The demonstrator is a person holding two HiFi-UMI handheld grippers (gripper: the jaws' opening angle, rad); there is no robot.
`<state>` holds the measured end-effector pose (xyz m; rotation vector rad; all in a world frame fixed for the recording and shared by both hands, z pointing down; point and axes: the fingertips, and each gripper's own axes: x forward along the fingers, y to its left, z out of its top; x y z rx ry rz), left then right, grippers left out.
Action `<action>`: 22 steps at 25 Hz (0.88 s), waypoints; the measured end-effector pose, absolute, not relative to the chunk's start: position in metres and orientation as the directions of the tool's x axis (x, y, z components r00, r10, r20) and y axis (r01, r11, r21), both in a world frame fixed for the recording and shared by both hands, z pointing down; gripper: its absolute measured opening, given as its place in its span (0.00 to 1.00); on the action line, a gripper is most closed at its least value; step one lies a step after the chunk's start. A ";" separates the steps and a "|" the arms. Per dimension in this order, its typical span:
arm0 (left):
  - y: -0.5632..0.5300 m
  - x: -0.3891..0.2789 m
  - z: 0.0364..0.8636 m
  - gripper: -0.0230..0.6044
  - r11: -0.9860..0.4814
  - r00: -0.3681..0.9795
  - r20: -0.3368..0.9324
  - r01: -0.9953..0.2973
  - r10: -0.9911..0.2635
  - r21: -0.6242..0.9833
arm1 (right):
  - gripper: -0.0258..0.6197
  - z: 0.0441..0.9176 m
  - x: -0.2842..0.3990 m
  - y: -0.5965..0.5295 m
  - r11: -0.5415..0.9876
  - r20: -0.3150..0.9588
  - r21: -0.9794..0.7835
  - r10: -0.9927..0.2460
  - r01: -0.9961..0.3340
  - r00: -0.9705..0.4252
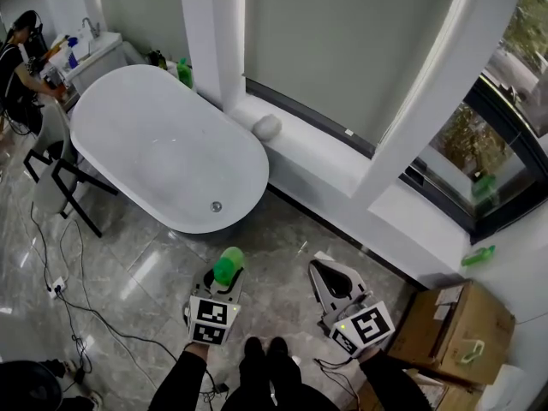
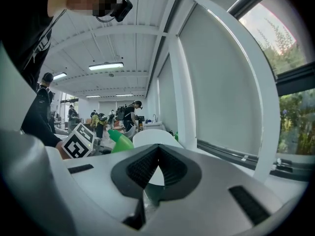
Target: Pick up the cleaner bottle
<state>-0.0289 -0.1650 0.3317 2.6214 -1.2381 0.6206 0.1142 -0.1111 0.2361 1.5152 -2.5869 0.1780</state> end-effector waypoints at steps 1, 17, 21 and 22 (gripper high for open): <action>-0.163 -0.030 0.328 0.33 -0.638 0.566 0.438 -0.770 -0.698 -0.021 | 0.04 0.234 0.115 -0.109 0.486 0.174 -0.034 -0.858 -0.873 -0.484; -0.151 -0.040 0.292 0.33 -0.636 0.564 0.407 -0.770 -0.719 -0.056 | 0.04 0.211 0.096 -0.092 0.527 0.150 0.017 -0.841 -0.849 -0.519; -0.149 -0.041 0.289 0.33 -0.635 0.565 0.403 -0.770 -0.720 -0.053 | 0.04 0.209 0.096 -0.090 0.526 0.151 0.020 -0.842 -0.850 -0.518; -0.148 -0.041 0.289 0.33 -0.635 0.565 0.403 -0.771 -0.719 -0.052 | 0.04 0.209 0.096 -0.090 0.525 0.151 0.021 -0.843 -0.851 -0.517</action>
